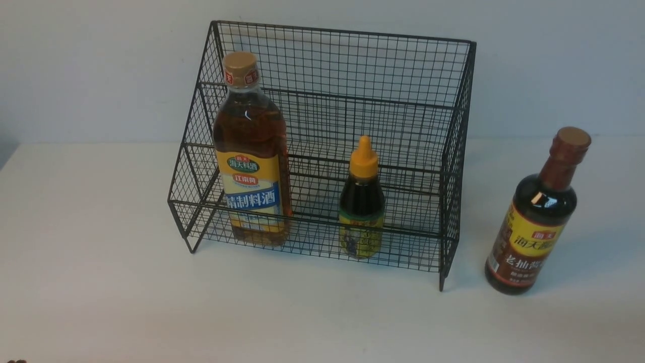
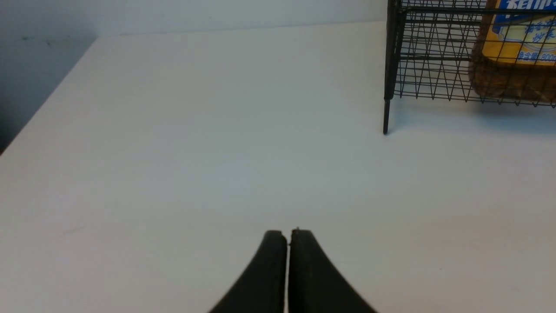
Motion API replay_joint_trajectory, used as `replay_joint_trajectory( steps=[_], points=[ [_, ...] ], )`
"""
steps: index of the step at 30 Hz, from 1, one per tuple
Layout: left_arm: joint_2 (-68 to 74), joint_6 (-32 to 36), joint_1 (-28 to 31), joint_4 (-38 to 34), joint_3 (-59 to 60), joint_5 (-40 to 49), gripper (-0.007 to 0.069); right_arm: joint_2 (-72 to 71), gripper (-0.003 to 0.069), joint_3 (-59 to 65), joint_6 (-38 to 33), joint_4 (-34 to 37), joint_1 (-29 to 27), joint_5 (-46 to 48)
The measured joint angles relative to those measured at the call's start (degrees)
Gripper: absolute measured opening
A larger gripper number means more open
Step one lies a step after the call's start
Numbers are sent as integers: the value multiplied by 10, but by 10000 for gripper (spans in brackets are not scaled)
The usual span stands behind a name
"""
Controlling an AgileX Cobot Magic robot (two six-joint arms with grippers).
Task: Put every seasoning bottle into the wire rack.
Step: Use the right arm to grab the condiment bottle closest to it
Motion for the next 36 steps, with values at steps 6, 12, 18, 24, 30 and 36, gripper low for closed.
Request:
replay_joint_trajectory(
  steps=[6,12,18,24,30,36],
  points=[
    [0,0,0,0,0,0,-5,0,-13,0,12,81,0,-63],
    [0,0,0,0,0,0,-5,0,-13,0,48,99,0,-131],
    [0,0,0,0,0,0,-5,14,-13,-105,89,10,7,-68],
    [0,0,0,0,0,0,-5,184,-13,-288,15,-106,54,155],
    [0,0,0,0,0,0,-5,371,-13,-410,-148,-52,114,380],
    [0,0,0,0,0,0,-5,478,-13,-424,-279,91,178,383]
  ],
)
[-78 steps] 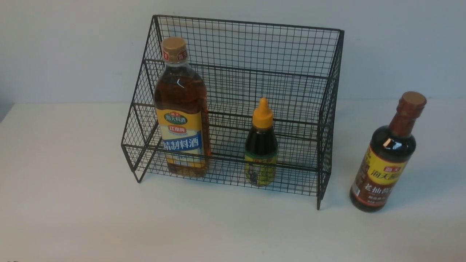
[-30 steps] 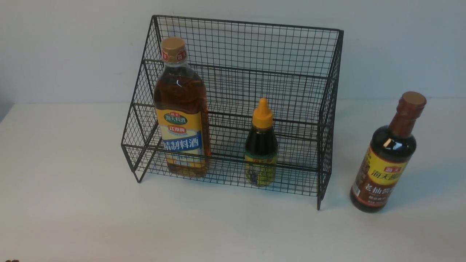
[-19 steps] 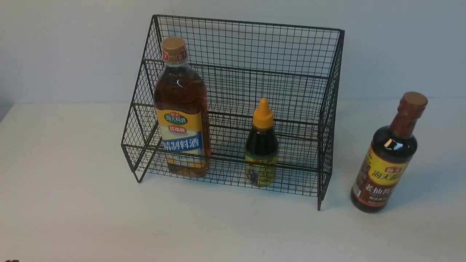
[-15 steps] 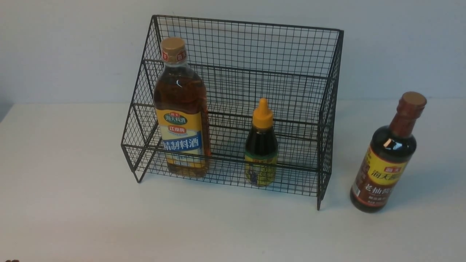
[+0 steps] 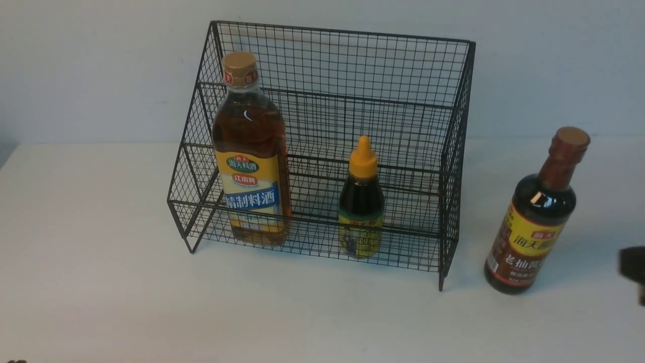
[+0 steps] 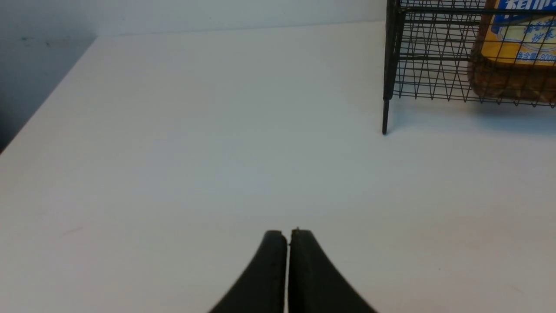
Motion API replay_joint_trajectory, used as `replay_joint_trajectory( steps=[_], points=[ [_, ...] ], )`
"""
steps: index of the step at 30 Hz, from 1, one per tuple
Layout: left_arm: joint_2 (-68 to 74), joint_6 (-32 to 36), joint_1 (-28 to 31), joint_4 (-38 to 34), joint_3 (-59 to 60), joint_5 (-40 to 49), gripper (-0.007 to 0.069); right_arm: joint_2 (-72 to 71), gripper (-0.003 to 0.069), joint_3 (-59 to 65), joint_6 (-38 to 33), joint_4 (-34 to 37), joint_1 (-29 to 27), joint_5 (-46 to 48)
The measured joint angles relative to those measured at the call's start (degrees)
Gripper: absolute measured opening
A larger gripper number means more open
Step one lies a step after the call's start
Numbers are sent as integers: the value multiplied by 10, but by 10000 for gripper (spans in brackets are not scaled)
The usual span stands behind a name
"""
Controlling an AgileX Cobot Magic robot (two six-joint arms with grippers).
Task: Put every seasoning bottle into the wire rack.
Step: Use the right arm to grab the condiment bottle closest to it
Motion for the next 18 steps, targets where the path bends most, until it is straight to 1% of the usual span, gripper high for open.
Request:
replay_joint_trajectory(
  steps=[1,3,4,6,8,9,12,13,14,18],
  points=[
    [0,0,0,0,0,0,-5,19,-13,0,-20,19,17,-11],
    [0,0,0,0,0,0,-5,54,-13,0,-45,34,49,-34],
    [0,0,0,0,0,0,-5,58,-13,0,-45,34,52,-37],
    [0,0,0,0,0,0,-5,108,-12,0,-56,29,98,-78],
    [0,0,0,0,0,0,-5,139,-12,-1,-56,14,126,-102],
    [0,0,0,0,0,0,-5,142,-12,-1,-56,12,129,-105],
    [0,0,0,0,0,0,-5,185,-12,-6,-31,-43,170,-133],
    [0,0,0,0,0,0,-5,187,-12,-7,-27,-47,172,-134],
    [0,0,0,0,0,0,-5,198,-12,-13,-5,-74,181,-137],
    [0,0,0,0,0,0,-5,205,-10,-39,88,-150,184,-129]
  ],
)
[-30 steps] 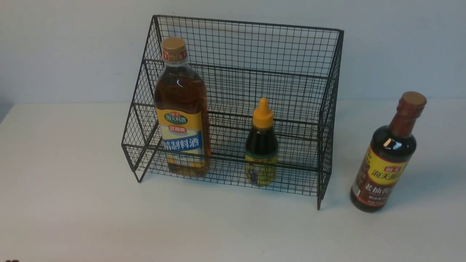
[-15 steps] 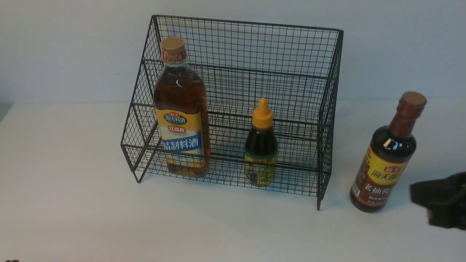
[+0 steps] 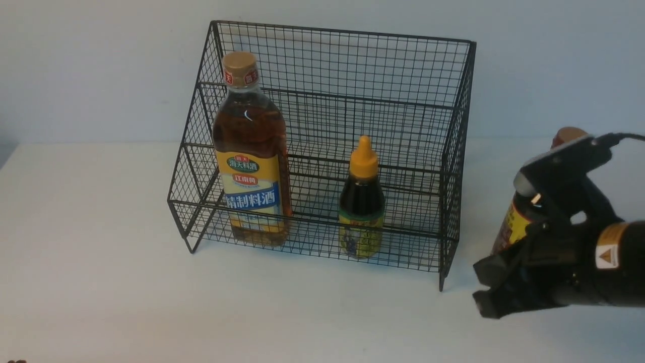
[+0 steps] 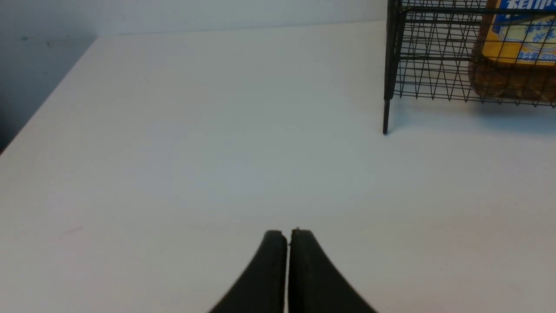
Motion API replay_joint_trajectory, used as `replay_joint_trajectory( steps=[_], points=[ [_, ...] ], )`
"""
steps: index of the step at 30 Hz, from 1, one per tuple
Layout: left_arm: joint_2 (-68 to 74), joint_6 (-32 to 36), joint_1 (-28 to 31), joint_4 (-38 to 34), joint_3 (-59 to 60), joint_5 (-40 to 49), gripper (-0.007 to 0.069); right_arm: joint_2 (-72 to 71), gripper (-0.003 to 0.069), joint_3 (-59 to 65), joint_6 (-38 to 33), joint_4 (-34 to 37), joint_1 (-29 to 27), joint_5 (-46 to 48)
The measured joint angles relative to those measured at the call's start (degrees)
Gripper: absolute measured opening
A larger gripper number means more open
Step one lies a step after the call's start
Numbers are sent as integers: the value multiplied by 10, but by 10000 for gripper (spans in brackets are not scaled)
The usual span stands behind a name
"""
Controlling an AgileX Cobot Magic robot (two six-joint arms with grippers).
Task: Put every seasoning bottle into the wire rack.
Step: Use the right arm to grab the condiment bottle closest to it
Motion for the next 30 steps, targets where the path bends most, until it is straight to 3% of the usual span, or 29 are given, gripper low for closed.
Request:
replay_joint_trajectory(
  steps=[8,19,22,23,25,26,30],
  points=[
    [0,0,0,0,0,0,-5,-69,-11,-73,116,-149,0,96],
    [0,0,0,0,0,0,-5,-171,-11,-30,418,-445,0,110],
    [0,0,0,0,0,0,-5,-212,-11,54,562,-533,0,33],
    [0,0,0,0,0,0,-5,-214,-11,54,562,-537,0,26],
    [0,0,0,0,0,0,-5,-235,-11,108,646,-593,0,-58],
    [0,0,0,0,0,0,-5,-236,-11,116,652,-599,0,-71],
    [0,0,0,0,0,0,-5,-242,-6,171,771,-739,0,-156]
  ],
)
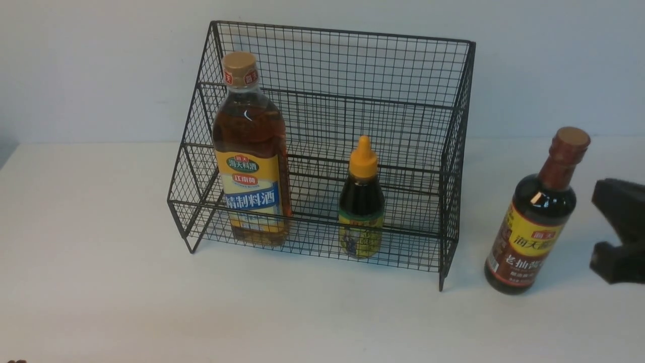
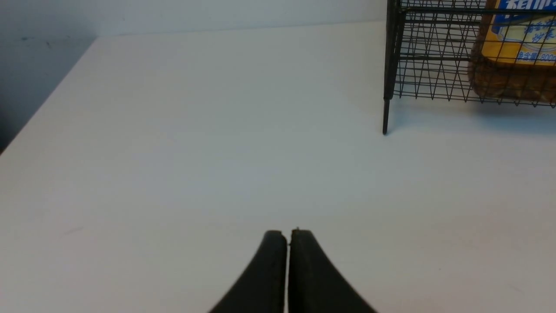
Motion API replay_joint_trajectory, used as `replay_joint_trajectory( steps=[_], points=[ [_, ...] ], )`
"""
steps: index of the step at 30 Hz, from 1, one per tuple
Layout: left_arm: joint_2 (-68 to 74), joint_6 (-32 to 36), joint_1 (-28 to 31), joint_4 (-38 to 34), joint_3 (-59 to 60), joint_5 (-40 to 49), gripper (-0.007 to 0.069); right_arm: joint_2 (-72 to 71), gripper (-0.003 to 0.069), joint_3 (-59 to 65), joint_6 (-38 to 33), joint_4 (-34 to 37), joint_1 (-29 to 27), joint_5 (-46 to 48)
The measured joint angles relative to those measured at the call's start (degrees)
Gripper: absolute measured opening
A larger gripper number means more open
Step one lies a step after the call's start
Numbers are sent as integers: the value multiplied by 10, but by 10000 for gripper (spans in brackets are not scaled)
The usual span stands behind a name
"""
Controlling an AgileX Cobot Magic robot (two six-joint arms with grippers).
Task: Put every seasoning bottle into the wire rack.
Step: Use the right arm to grab the condiment bottle closest to it
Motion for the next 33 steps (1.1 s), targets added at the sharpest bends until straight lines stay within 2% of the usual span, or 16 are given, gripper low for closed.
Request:
replay_joint_trajectory(
  steps=[1,2,4,6,7,9,10,11,12,13,16,20,24,33],
  points=[
    [0,0,0,0,0,0,-5,1,0,5,32,-31,0,-3],
    [0,0,0,0,0,0,-5,1,1,5,32,-36,0,-3],
    [0,0,0,0,0,0,-5,1,33,7,95,-88,0,7],
    [0,0,0,0,0,0,-5,1,65,7,125,-114,0,20],
    [0,0,0,0,0,0,-5,1,120,7,164,-145,0,34],
    [0,0,0,0,0,0,-5,1,204,7,199,-190,0,37],
    [0,0,0,0,0,0,-5,1,204,7,201,-190,0,37],
    [0,0,0,0,0,0,-5,3,245,7,212,-211,0,34],
    [0,0,0,0,0,0,-5,8,311,7,232,-241,0,34],
    [0,0,0,0,0,0,-5,10,318,7,235,-244,0,34],
    [0,0,0,0,0,0,-5,47,451,5,271,-263,0,58],
    [0,0,0,0,0,0,-5,101,563,-7,287,-264,0,98],
    [0,0,0,0,0,0,-5,137,599,-23,287,-264,0,102],
    [0,0,0,0,0,0,-5,225,601,-65,288,-264,0,137]
  ],
)
